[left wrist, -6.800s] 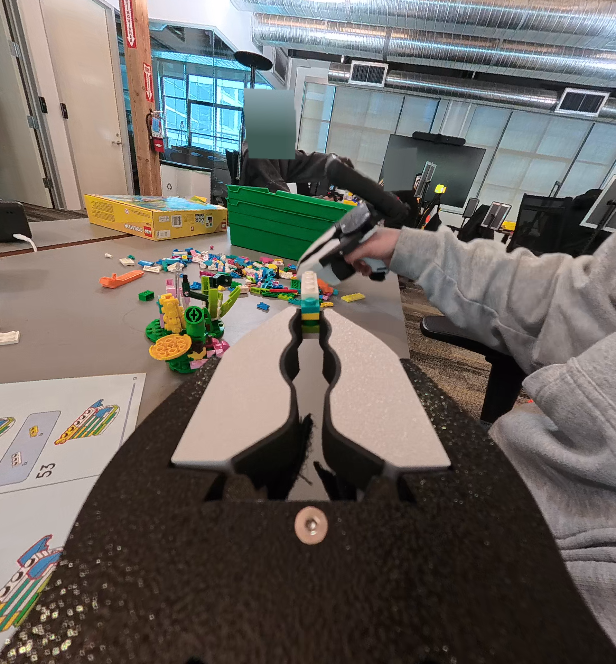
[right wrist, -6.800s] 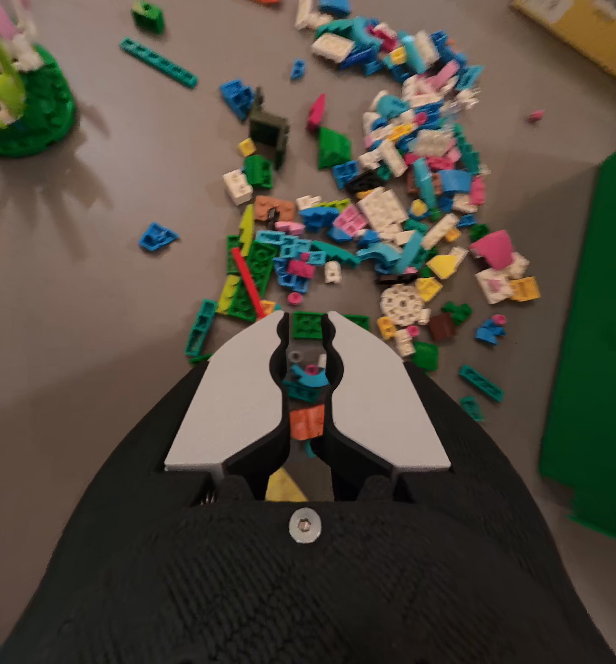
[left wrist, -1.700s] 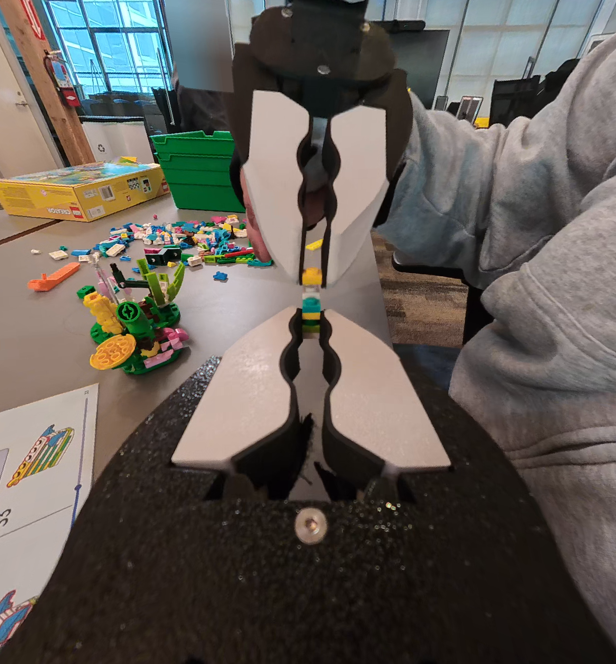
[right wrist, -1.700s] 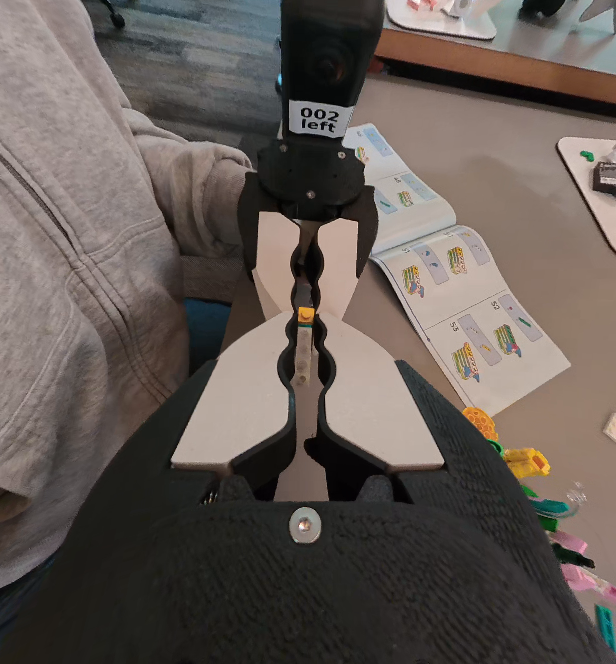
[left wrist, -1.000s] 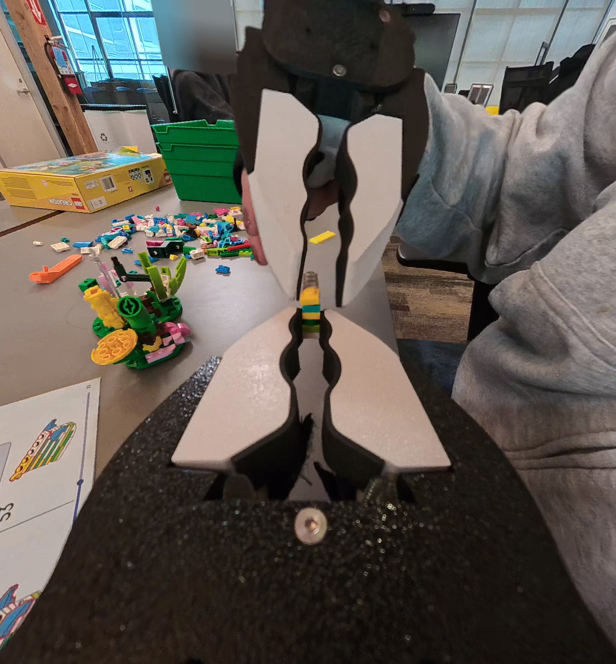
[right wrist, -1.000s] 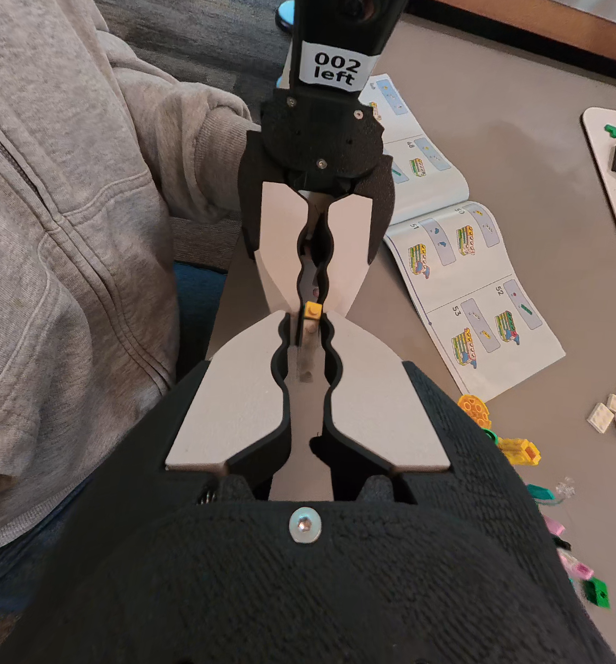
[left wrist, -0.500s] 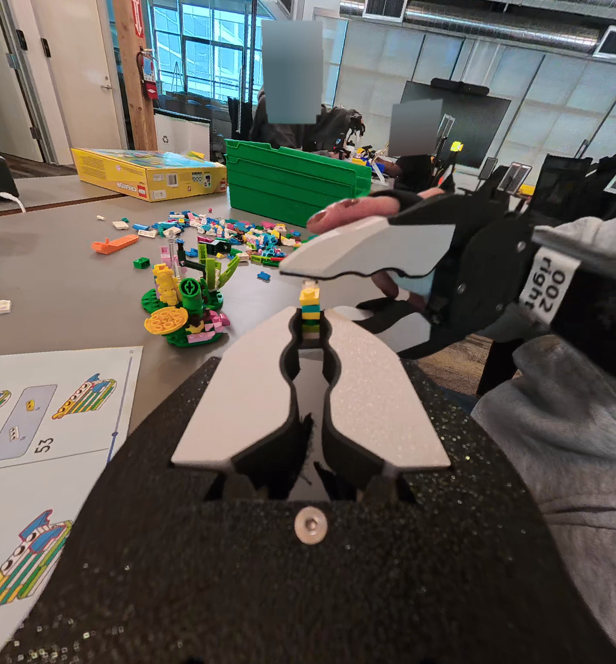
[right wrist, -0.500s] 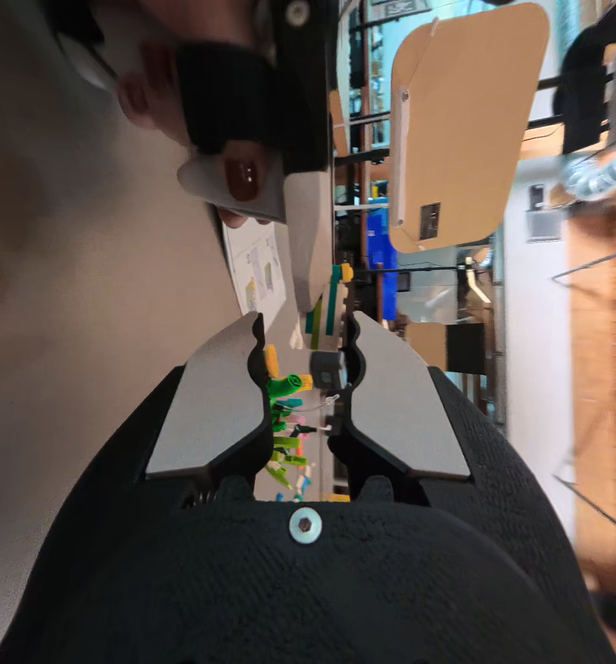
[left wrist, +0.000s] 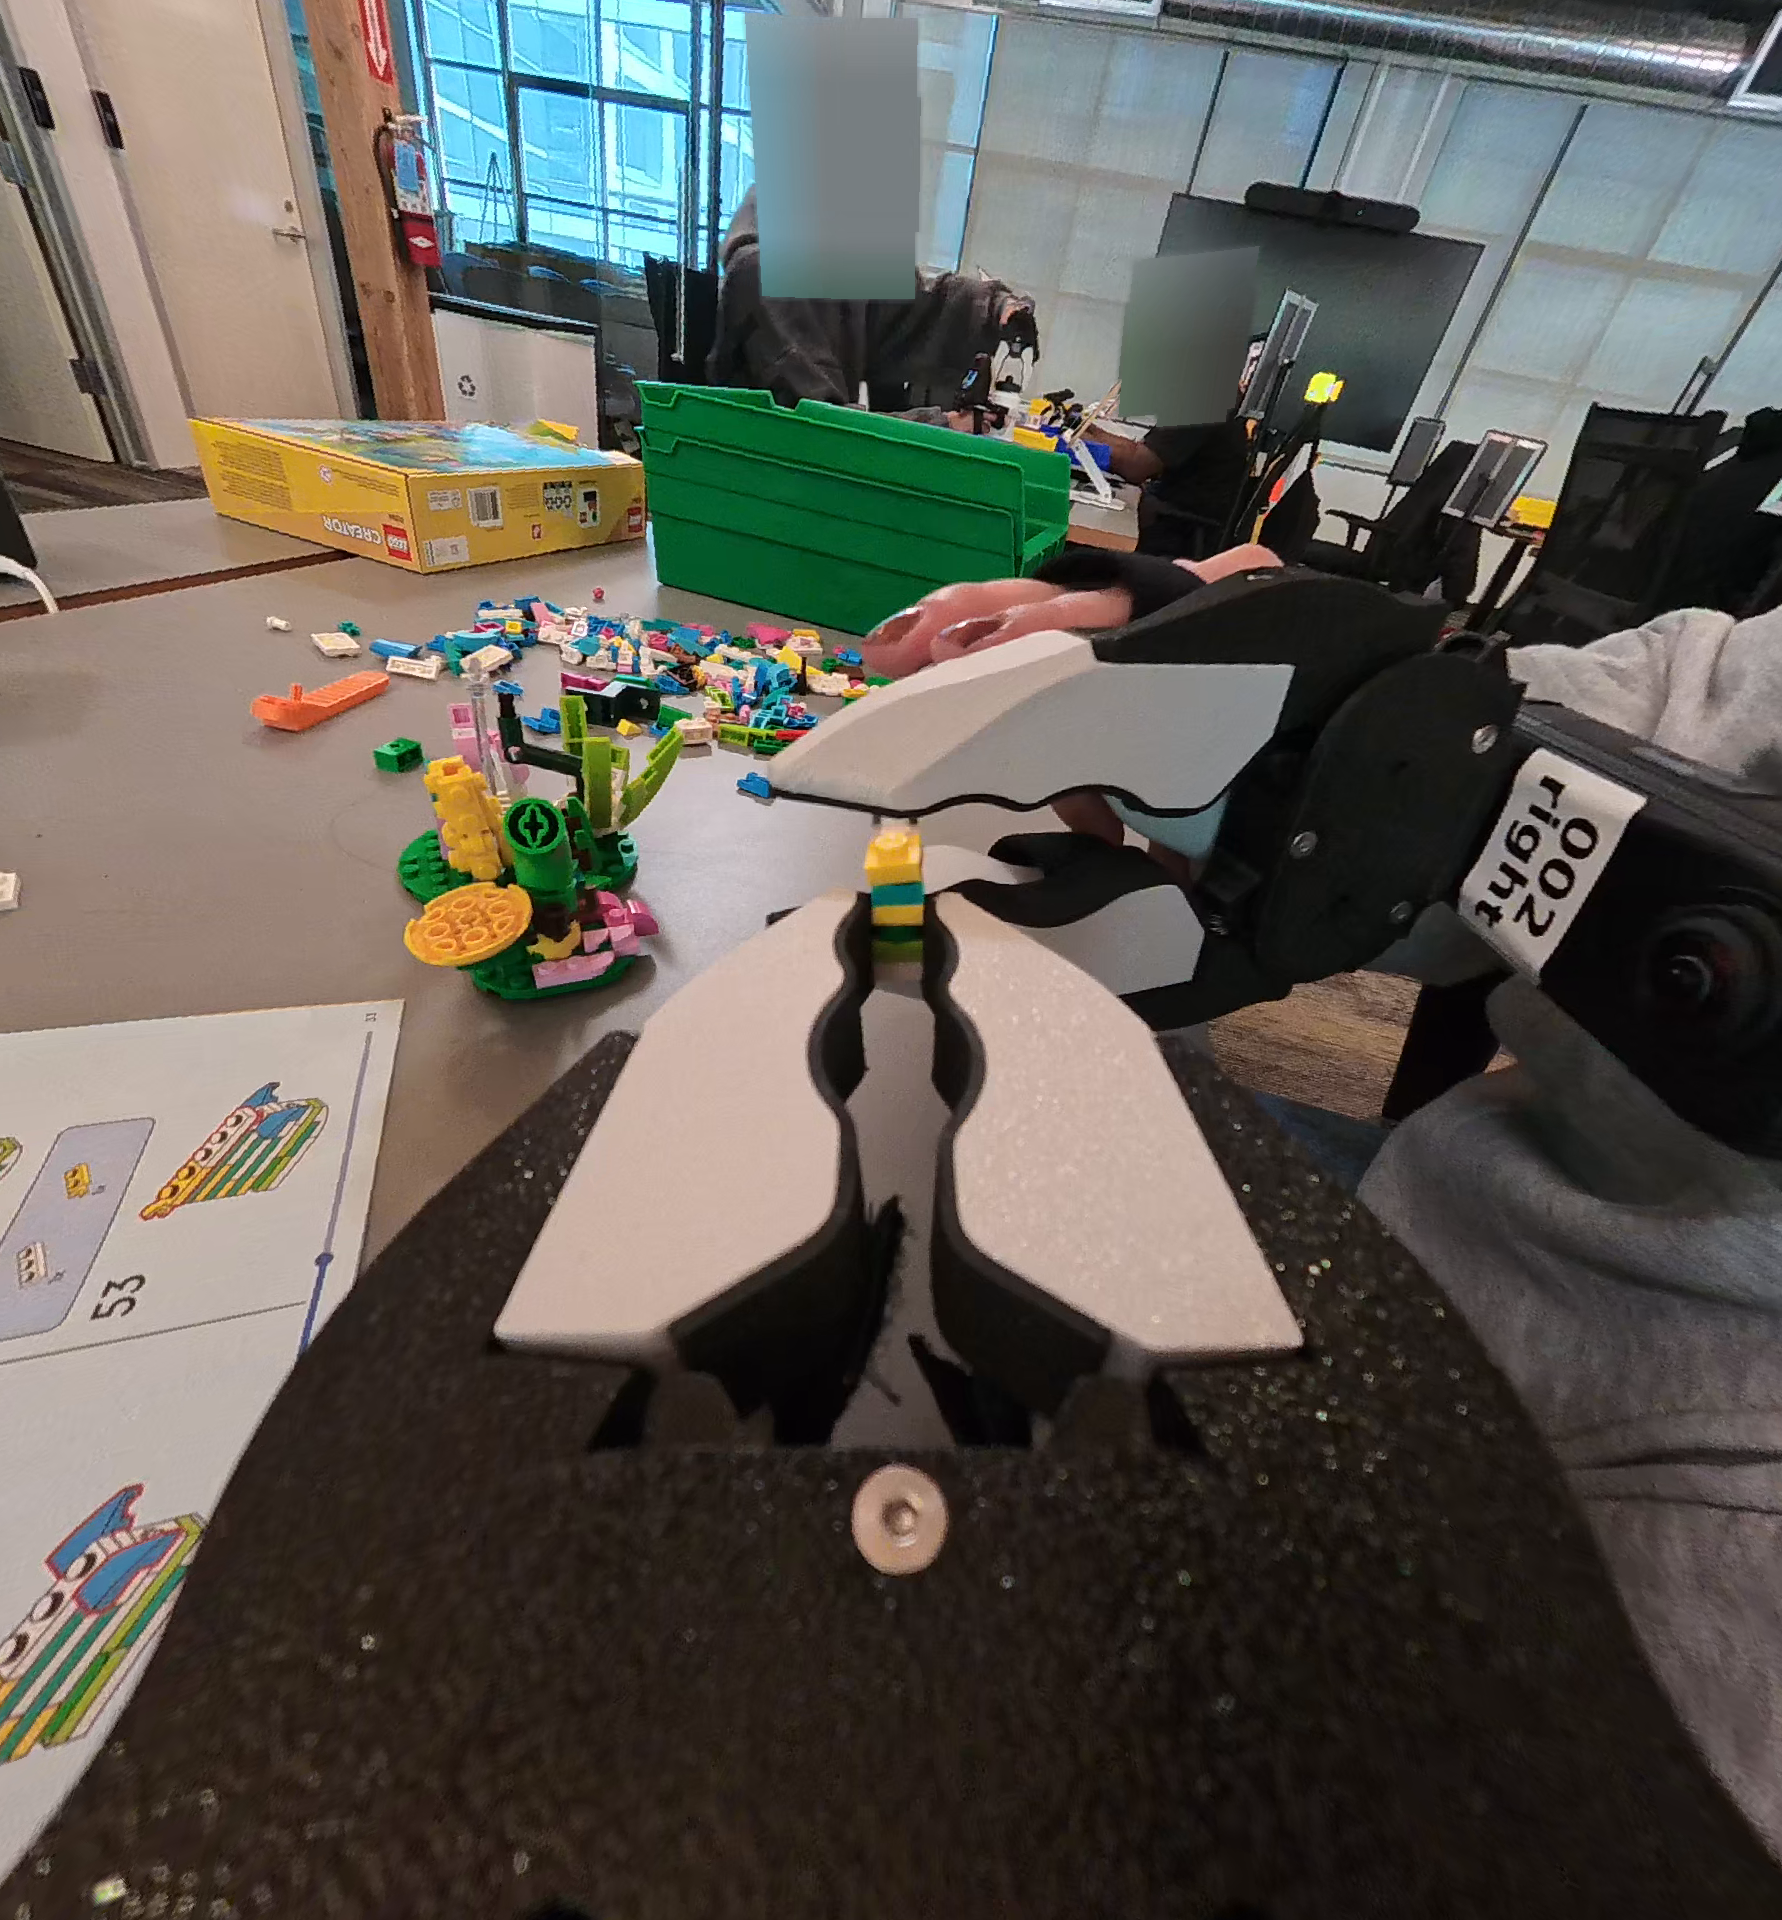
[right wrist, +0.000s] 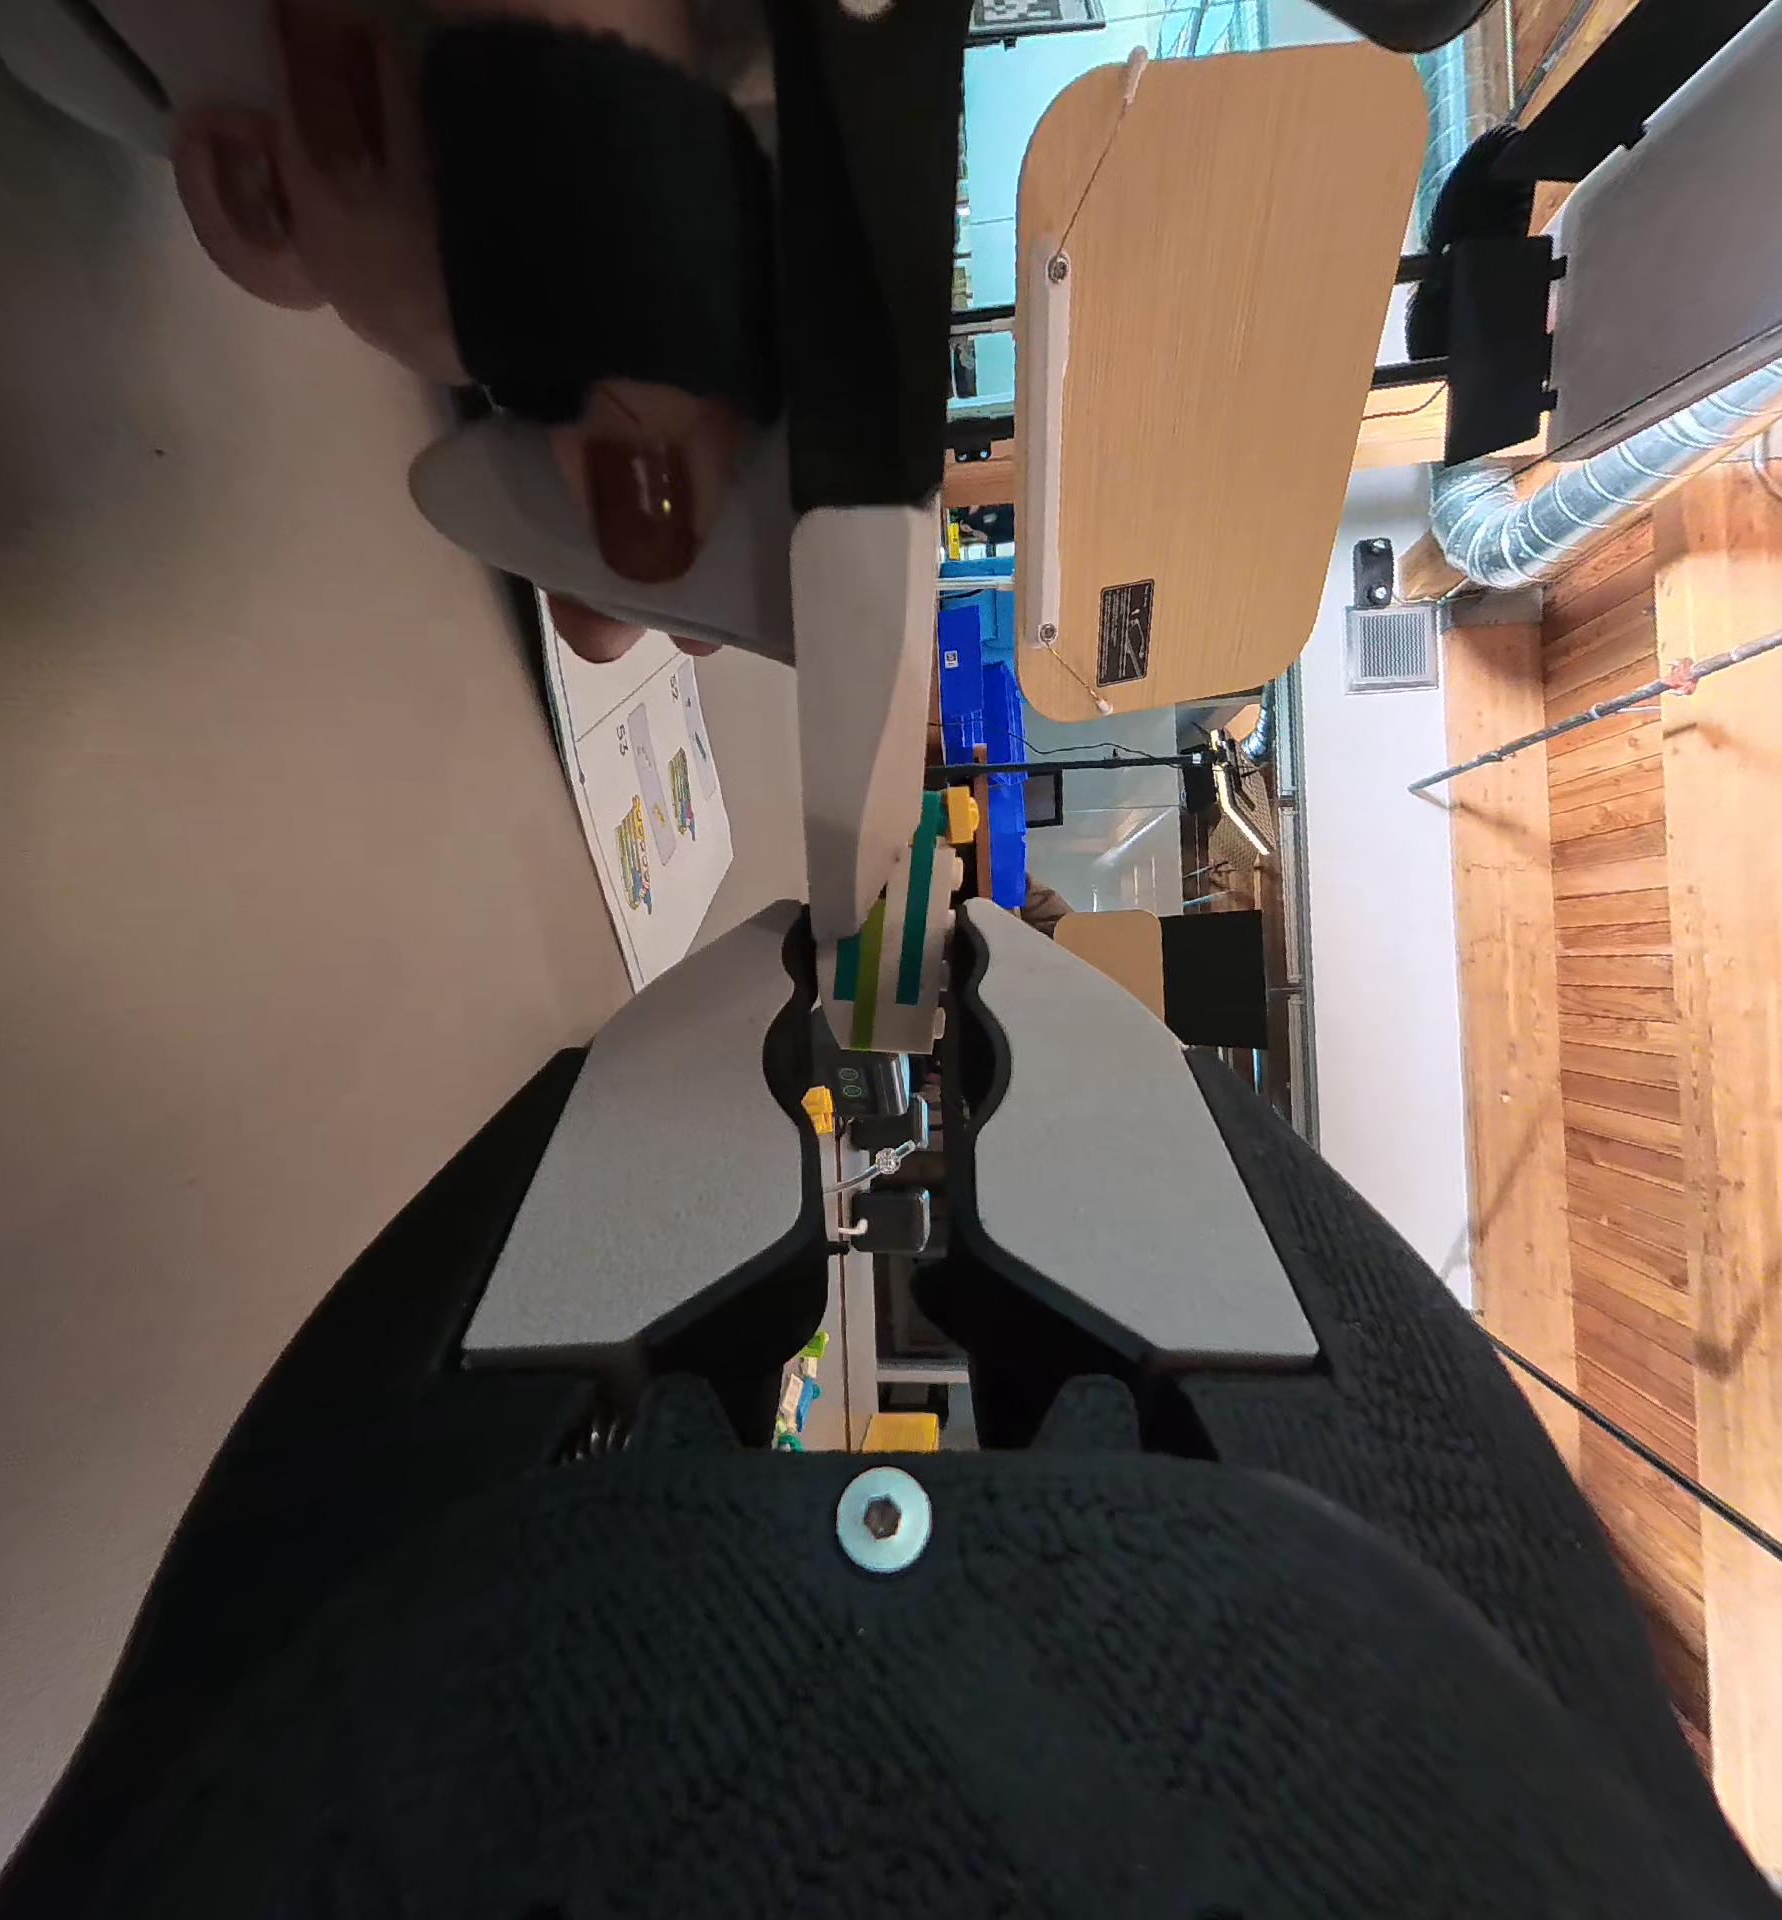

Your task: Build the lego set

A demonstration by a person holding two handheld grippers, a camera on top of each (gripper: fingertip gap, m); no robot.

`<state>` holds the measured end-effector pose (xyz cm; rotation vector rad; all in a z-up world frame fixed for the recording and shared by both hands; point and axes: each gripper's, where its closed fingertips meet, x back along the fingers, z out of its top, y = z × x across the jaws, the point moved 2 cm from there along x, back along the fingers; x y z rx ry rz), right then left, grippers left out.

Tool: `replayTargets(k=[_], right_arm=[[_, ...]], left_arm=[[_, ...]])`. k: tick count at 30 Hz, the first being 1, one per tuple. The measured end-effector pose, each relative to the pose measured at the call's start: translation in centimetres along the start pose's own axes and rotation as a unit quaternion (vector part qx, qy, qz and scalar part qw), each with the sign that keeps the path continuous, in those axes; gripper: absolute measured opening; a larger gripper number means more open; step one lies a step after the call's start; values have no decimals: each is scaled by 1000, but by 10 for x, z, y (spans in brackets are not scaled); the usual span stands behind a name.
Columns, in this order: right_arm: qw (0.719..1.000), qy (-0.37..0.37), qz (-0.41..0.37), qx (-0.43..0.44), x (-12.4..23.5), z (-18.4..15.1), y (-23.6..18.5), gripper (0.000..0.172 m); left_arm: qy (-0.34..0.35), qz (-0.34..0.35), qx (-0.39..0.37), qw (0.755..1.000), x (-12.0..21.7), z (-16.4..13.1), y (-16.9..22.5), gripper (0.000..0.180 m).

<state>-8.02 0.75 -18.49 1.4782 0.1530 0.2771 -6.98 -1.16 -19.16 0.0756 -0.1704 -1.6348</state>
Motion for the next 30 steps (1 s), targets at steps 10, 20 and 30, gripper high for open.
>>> replayTargets(k=[10, 20, 30], right_arm=[[999, 14, 19, -27, 8, -1, -1, 22], [998, -10, 51, -32, 10, -25, -4, 22], [999, 16, 3, -45, 14, -14, 3, 22]], left_arm=[[-25, -23, -55, 998, -3, -5, 15, 37], [-59, 72, -157, 983, 4, -12, -3, 59], [-17, 19, -68, 997, -4, -4, 8, 45]])
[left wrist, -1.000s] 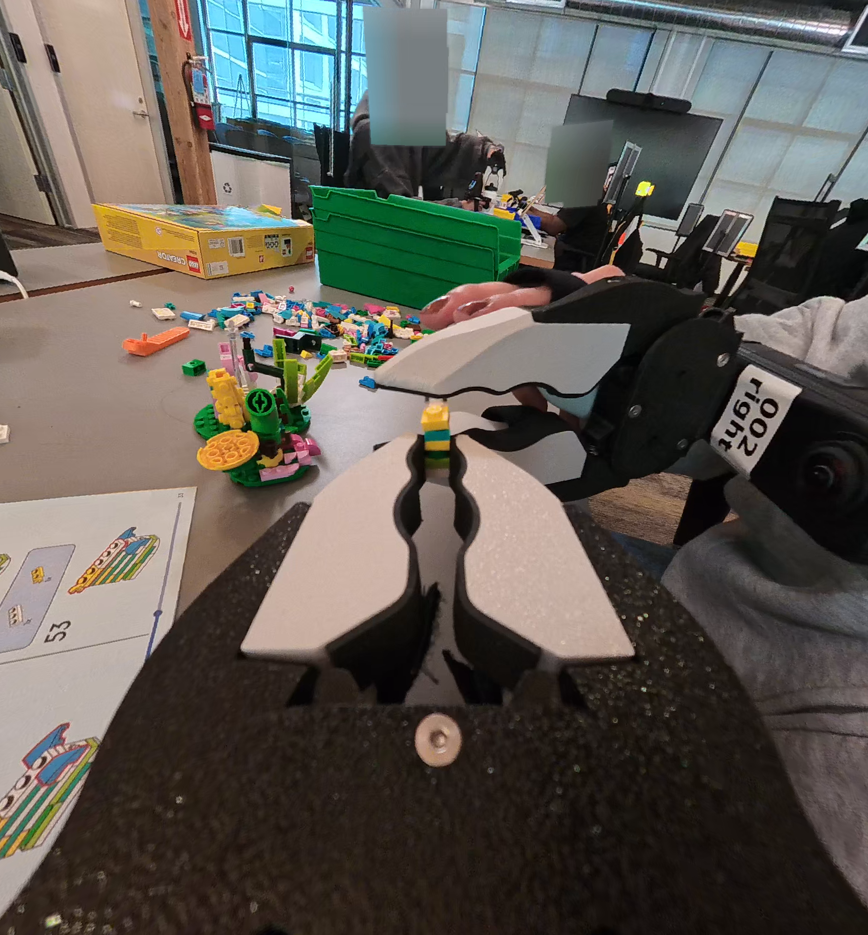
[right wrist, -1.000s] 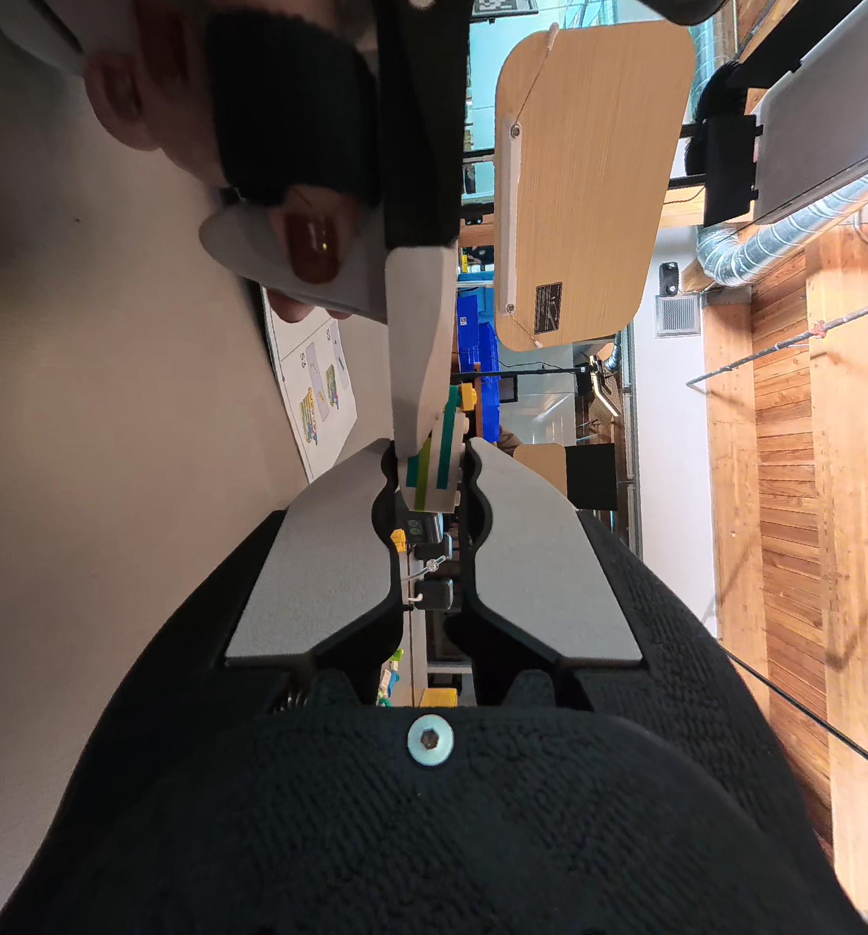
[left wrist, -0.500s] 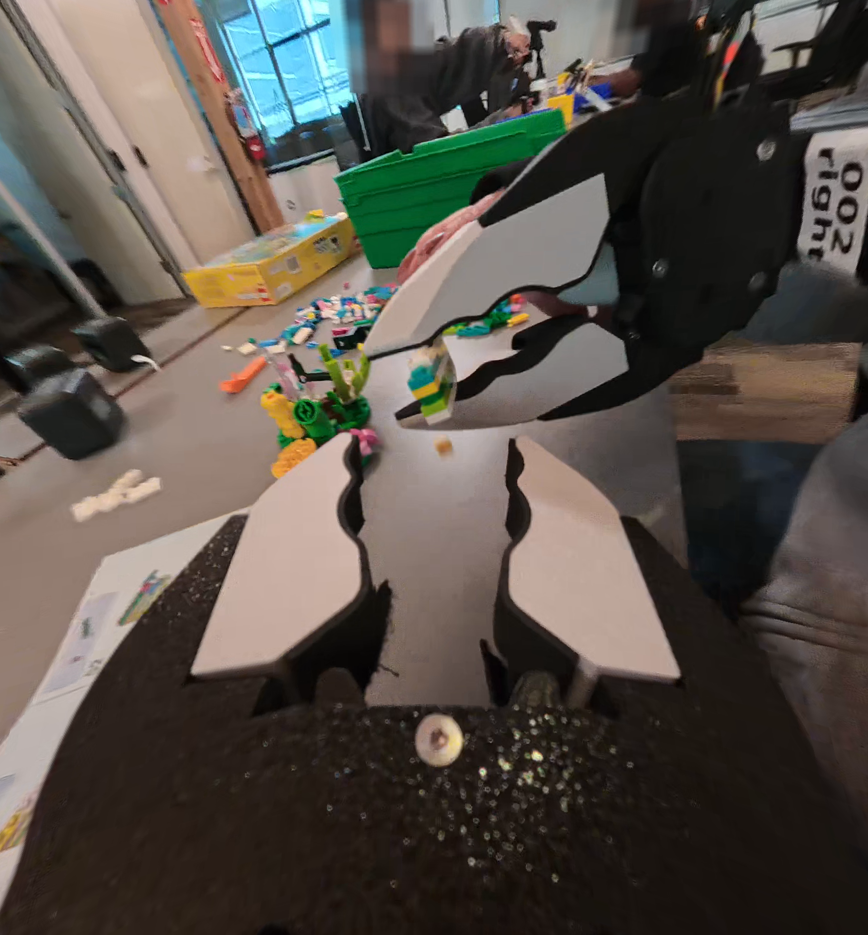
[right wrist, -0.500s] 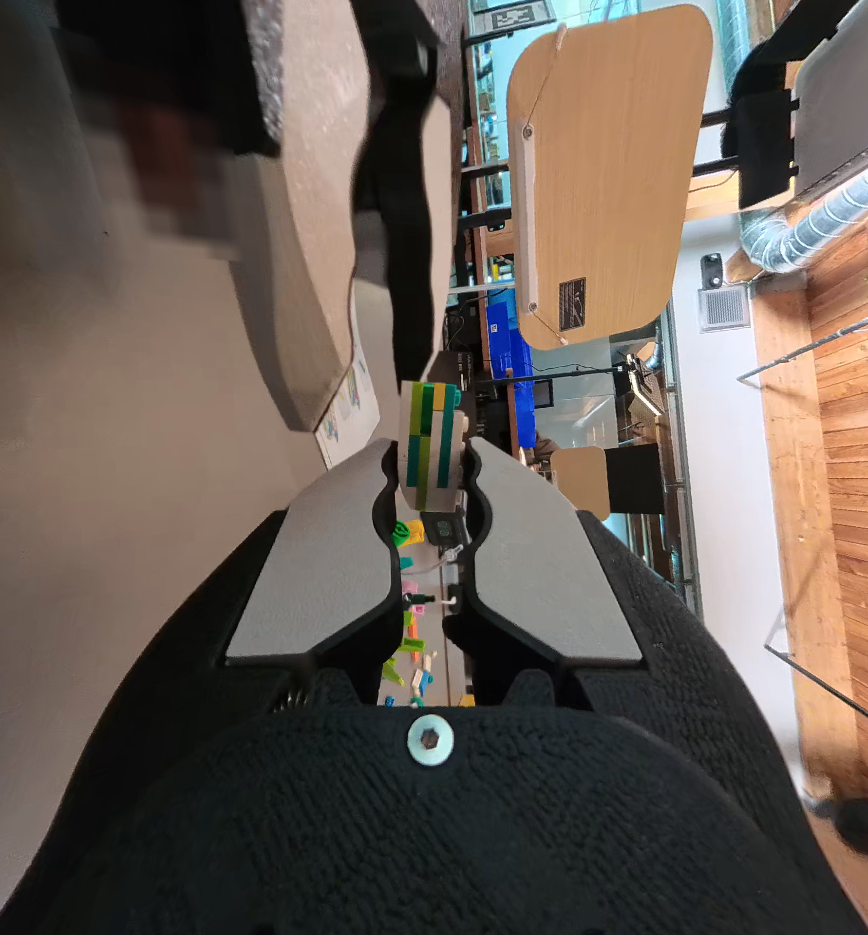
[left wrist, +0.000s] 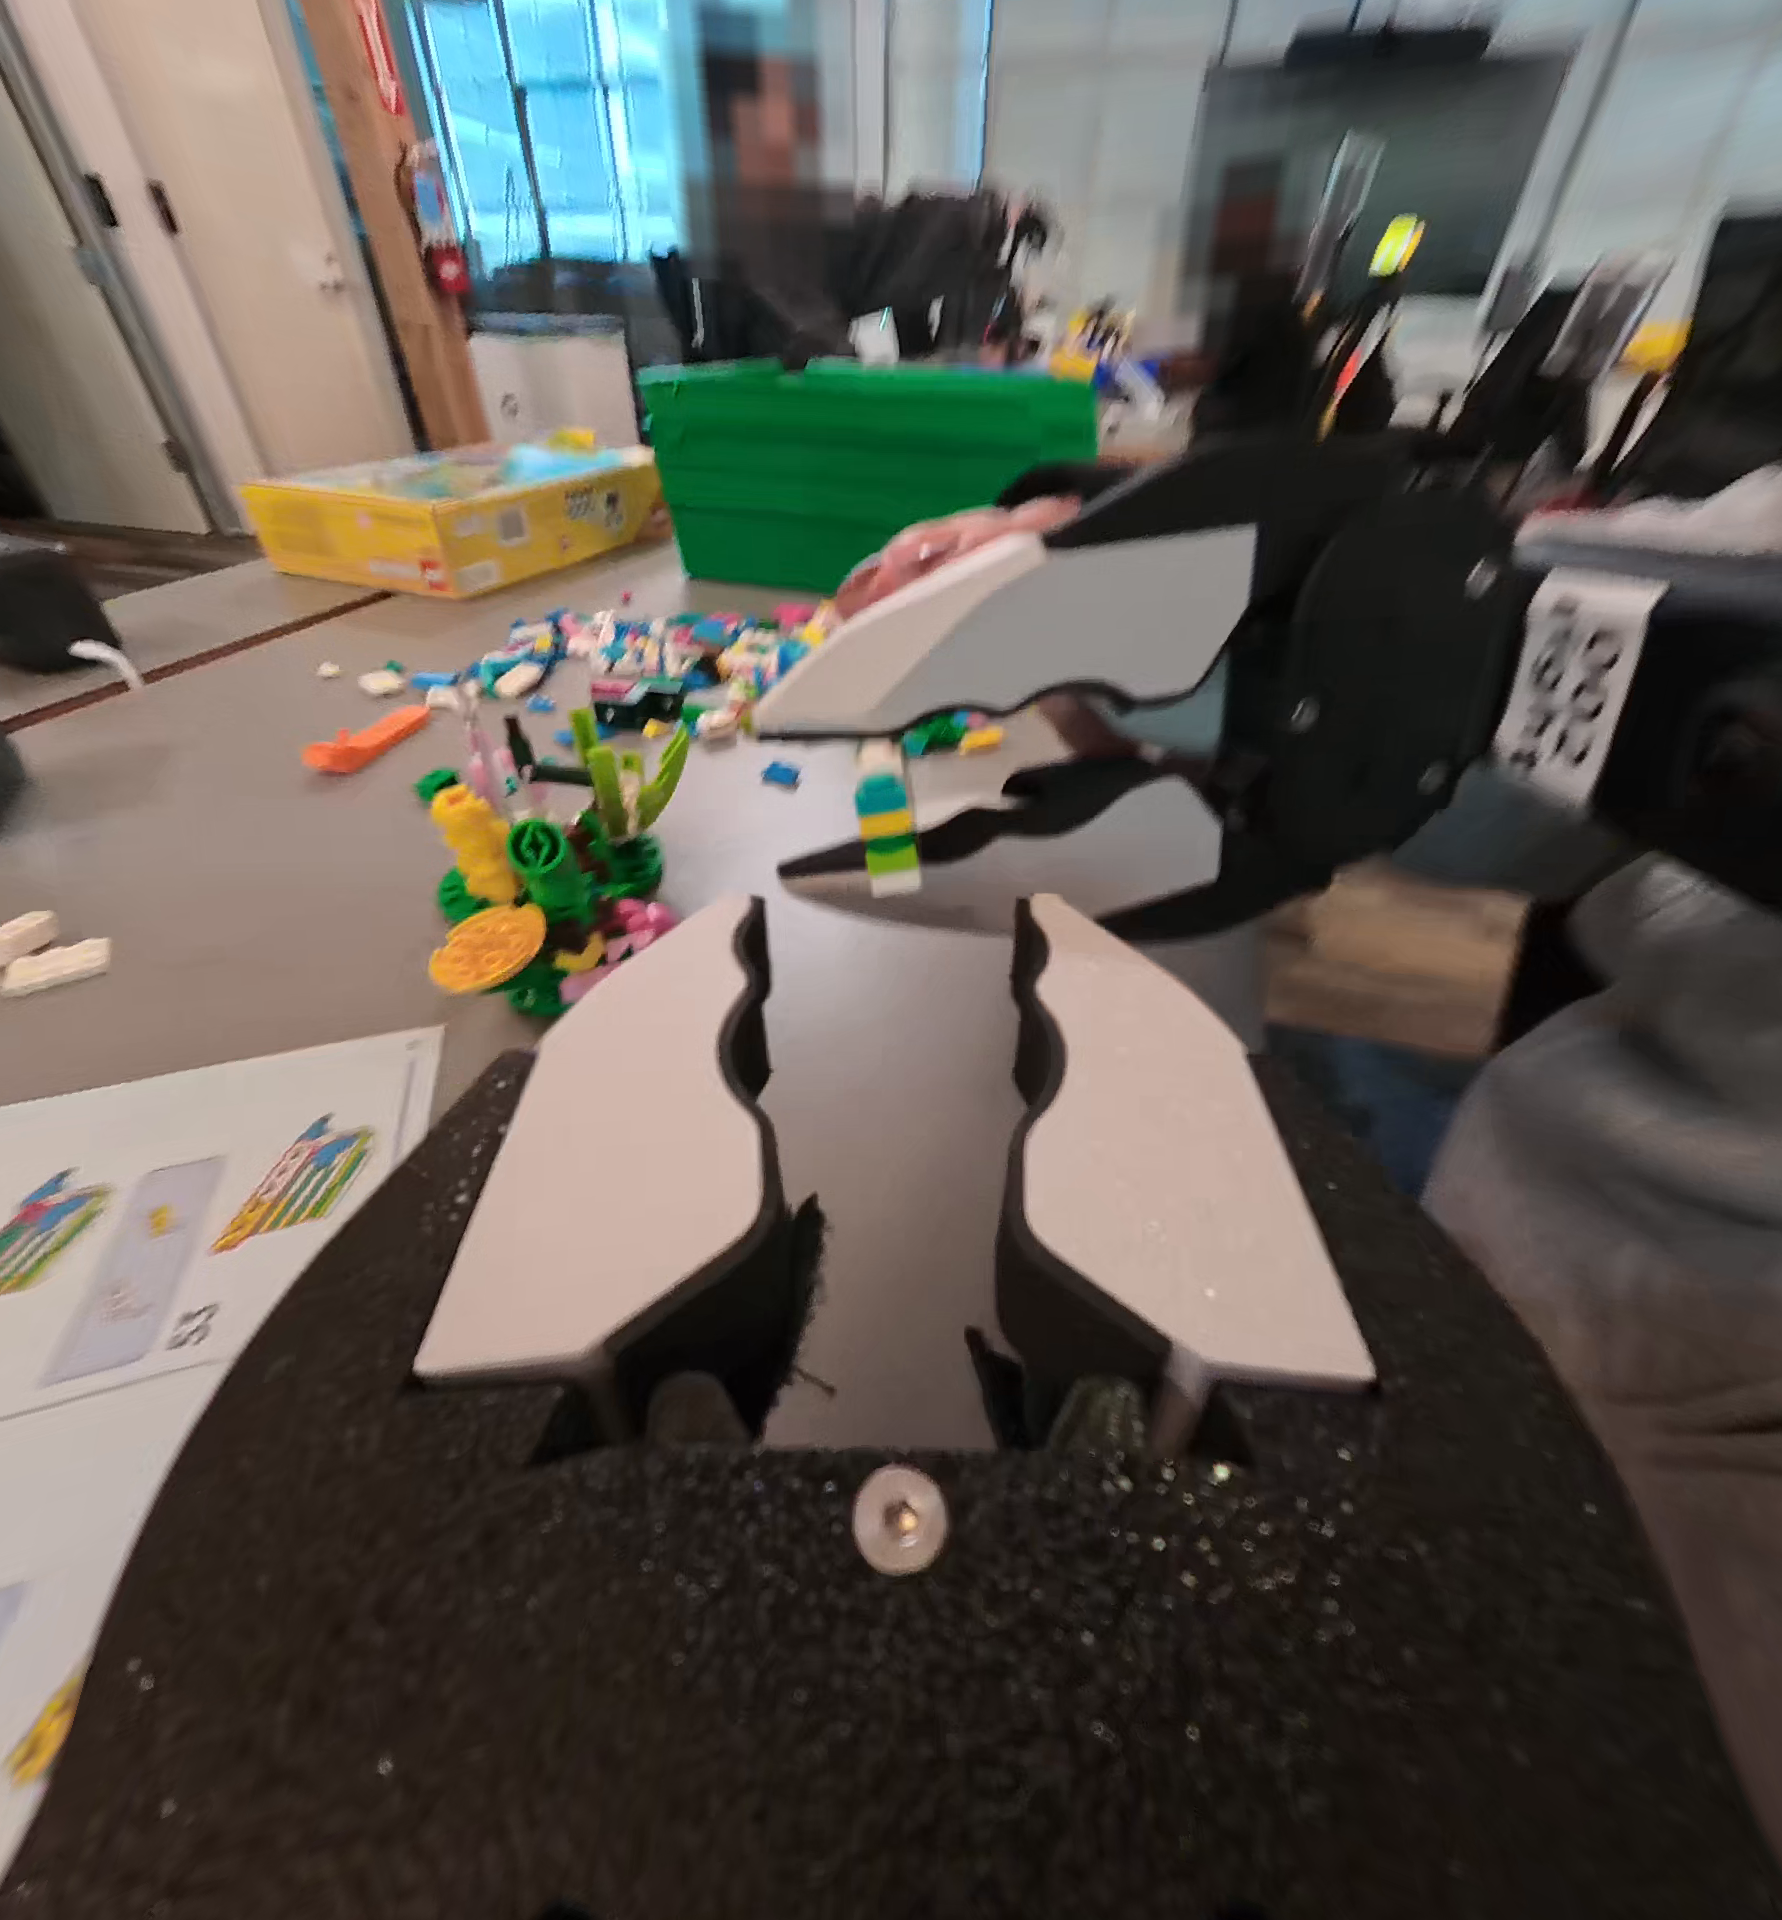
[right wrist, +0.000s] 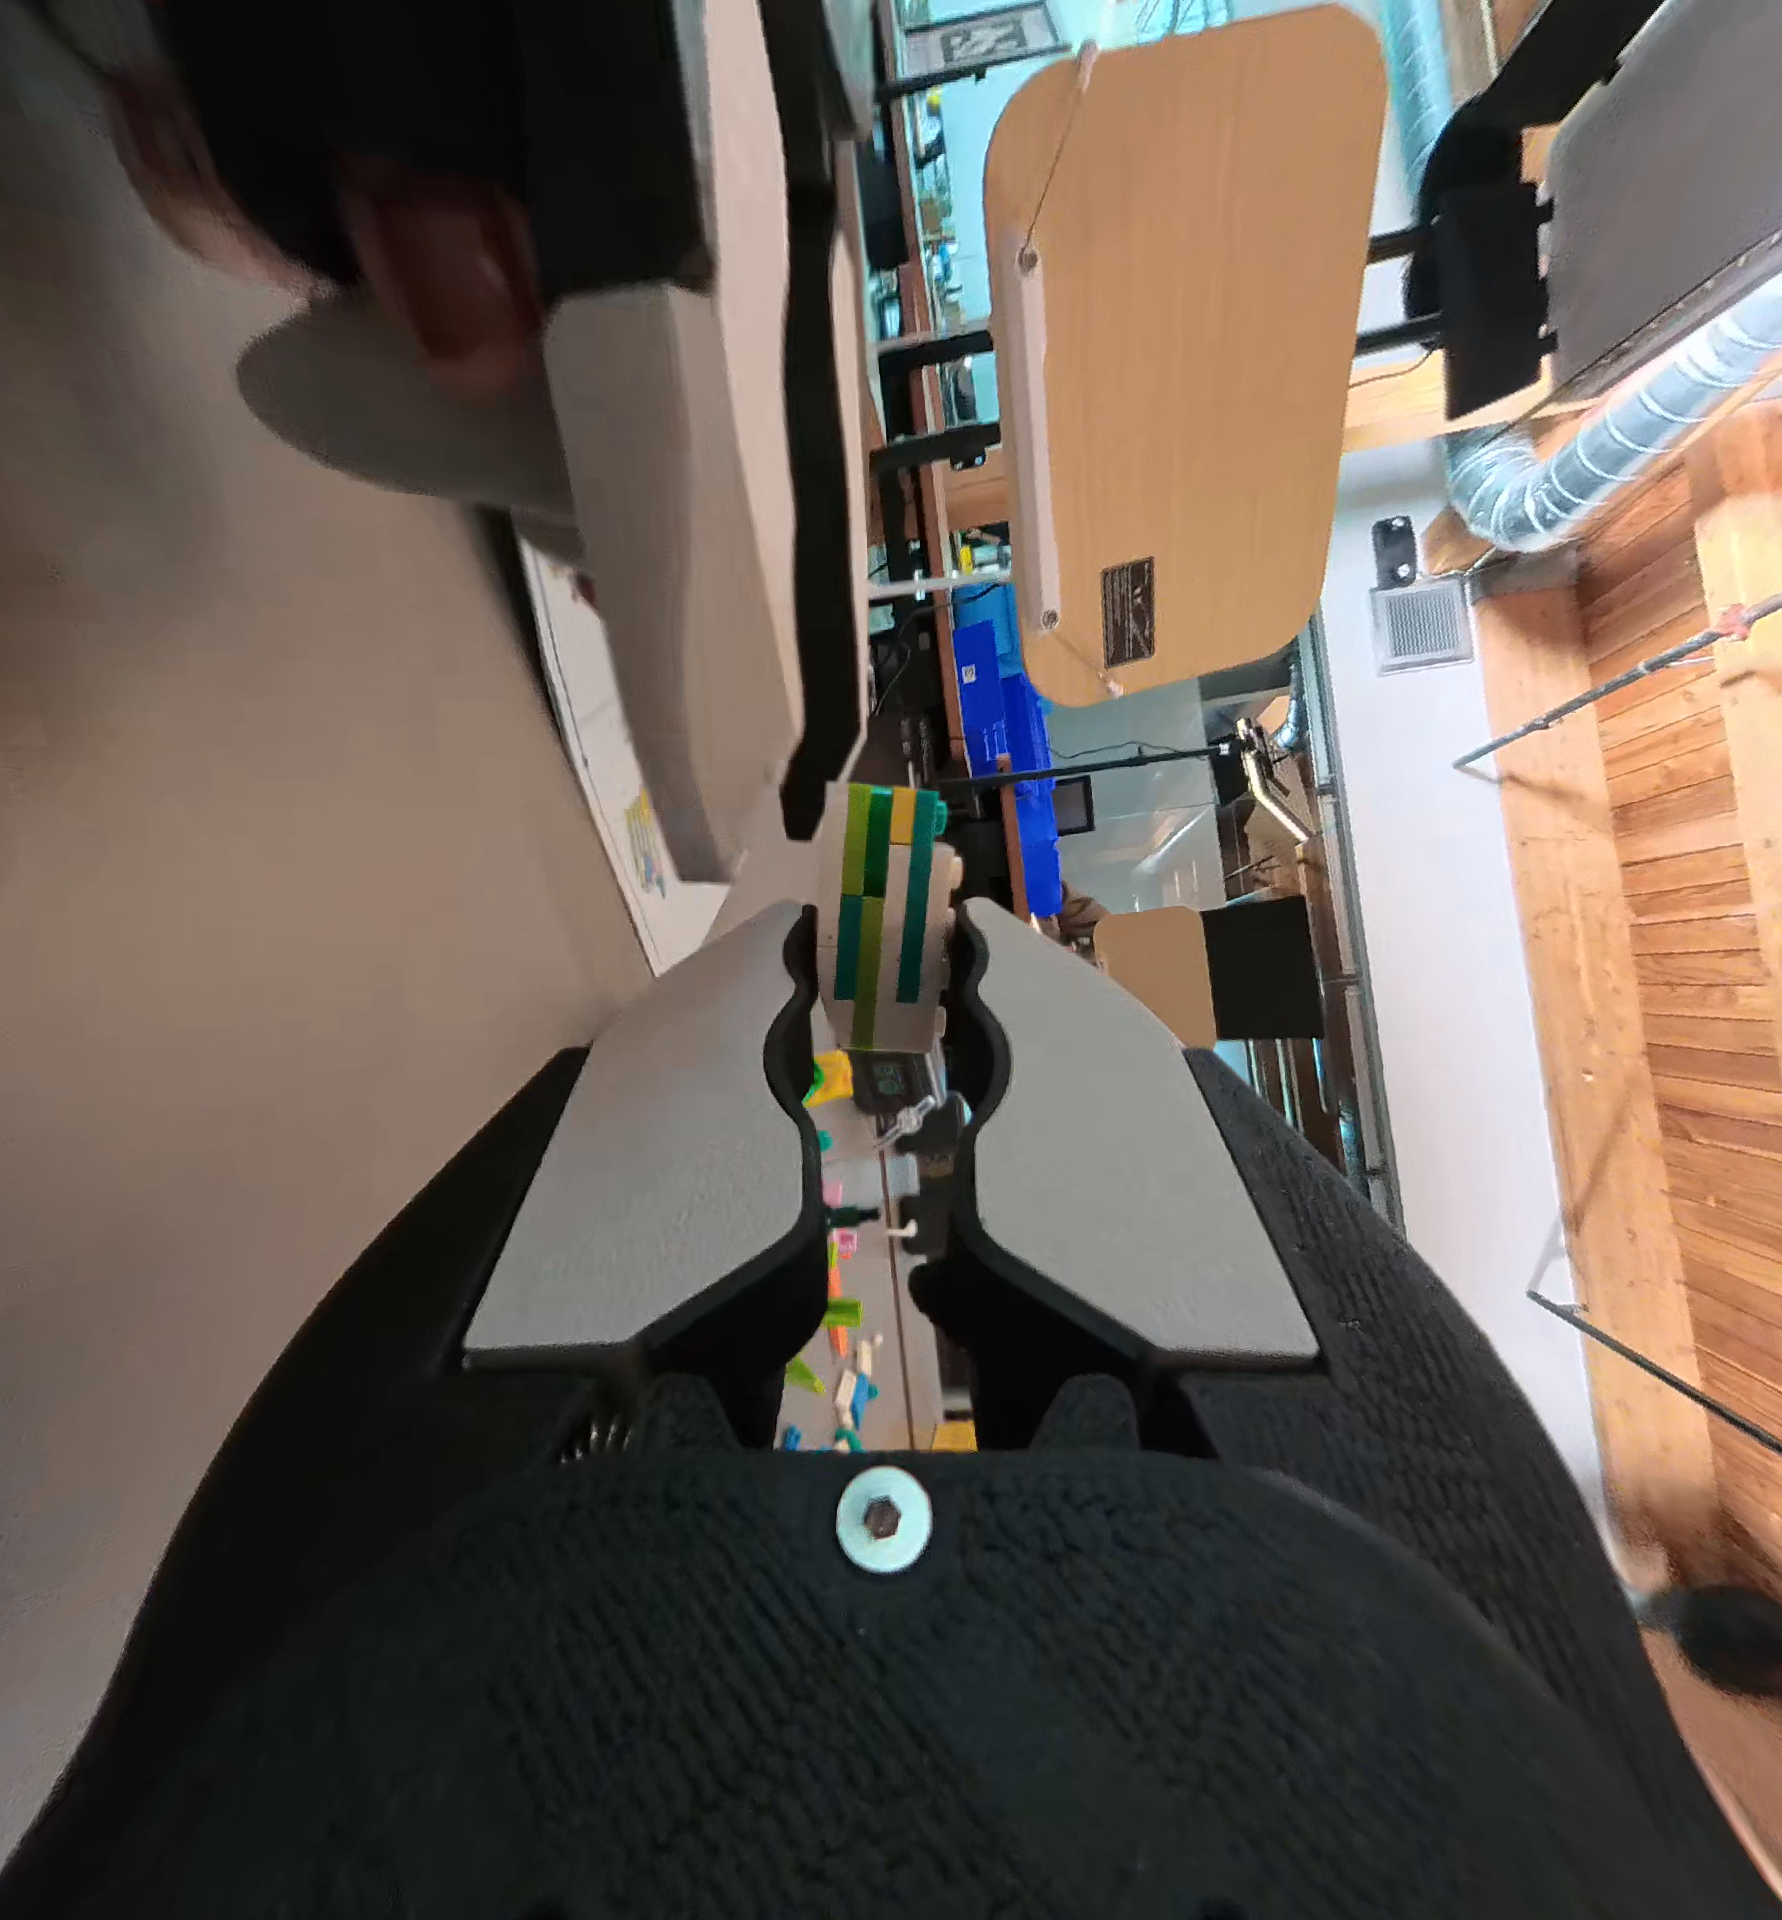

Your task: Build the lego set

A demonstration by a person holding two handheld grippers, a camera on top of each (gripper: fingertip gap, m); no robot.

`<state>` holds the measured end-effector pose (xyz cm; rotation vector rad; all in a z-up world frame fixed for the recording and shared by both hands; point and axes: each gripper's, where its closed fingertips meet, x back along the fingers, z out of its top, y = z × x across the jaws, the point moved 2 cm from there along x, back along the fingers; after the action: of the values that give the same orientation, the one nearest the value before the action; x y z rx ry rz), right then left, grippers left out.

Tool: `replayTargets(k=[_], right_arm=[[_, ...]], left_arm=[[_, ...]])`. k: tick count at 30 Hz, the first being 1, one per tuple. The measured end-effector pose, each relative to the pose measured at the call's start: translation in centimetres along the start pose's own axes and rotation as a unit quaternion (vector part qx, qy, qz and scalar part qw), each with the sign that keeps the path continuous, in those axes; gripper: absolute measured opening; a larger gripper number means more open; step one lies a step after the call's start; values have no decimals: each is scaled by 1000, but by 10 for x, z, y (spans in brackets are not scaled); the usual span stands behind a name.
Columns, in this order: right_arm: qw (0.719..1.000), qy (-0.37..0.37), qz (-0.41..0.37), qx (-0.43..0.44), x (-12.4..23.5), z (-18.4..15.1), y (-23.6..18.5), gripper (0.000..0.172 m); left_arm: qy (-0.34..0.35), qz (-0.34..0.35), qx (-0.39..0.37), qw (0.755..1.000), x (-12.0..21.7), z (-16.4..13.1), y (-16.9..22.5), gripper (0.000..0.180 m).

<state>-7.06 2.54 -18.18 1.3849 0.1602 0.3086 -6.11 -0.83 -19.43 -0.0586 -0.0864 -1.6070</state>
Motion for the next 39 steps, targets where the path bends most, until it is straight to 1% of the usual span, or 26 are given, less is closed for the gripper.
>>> replayTargets(k=[3, 5, 8, 10, 12, 14, 17, 19, 20, 21, 23, 25, 26, 27, 28, 30, 32, 34, 36, 38, 39], right_arm=[[1000, 14, -7, -3, -2, 8, 2, 22], [1000, 19, -11, -2, -3, 12, 3, 23], [999, 29, -6, -12, -4, 15, 2, 23], [998, 38, 28, -33, -3, 13, -1, 28], [991, 47, 71, -99, 0, 10, 0, 29], [968, 72, 139, -197, 7, 12, 1, 29], [911, 118, 226, -325, 21, 20, 7, 28], [879, 134, 269, -371, 29, 24, 8, 25], [868, 137, 286, -382, 32, 25, 7, 25], [860, 138, 297, -390, 33, 26, 6, 22], [850, 147, 305, -404, 35, 28, 6, 7], [843, 148, 296, -423, 34, 27, 8, 7], [838, 151, 295, -433, 33, 27, 9, 6], [831, 158, 295, -444, 33, 27, 11, 6], [824, 164, 294, -456, 33, 27, 13, 6], [817, 167, 296, -466, 33, 27, 13, 6], [817, 165, 298, -465, 32, 27, 11, 6], [812, 166, 303, -470, 32, 27, 10, 6], [803, 163, 310, -482, 30, 25, 8, 7], [779, 146, 325, -516, 25, 15, 5, 10], [762, 123, 333, -541, 19, 6, 1, 19]], left_arm=[[43, -7, 10, 999, 5, 12, 1, 29], [53, 1, 0, 999, 8, 14, -1, 9], [50, 20, -23, 998, 11, 15, -4, 8], [45, 35, -35, 998, 14, 14, -8, 8], [46, 24, -28, 998, 16, 13, -8, 8], [43, -9, -17, 999, 18, 12, -3, 8], [33, -67, -10, 997, 19, 8, 8, 8], [35, -88, -14, 995, 18, 8, 14, 8], [35, -96, -16, 995, 18, 8, 17, 8], [34, -102, -17, 994, 17, 8, 19, 8], [36, -99, -14, 994, 16, 8, 19, 8], [48, -85, 16, 995, 16, 11, 14, 10], [51, -83, 36, 995, 15, 12, 12, 15], [50, -84, 54, 994, 15, 12, 11, 24], [47, -93, 63, 993, 14, 12, 12, 24], [56, -100, 52, 992, 15, 13, 14, 14], [65, -95, 35, 993, 16, 15, 16, 10], [60, -99, 32, 993, 17, 15, 16, 8], [50, -86, 25, 995, 16, 13, 13, 8], [31, -55, 12, 998, 14, 7, 7, 8], [16, -44, 11, 999, 13, 2, 3, 8]])
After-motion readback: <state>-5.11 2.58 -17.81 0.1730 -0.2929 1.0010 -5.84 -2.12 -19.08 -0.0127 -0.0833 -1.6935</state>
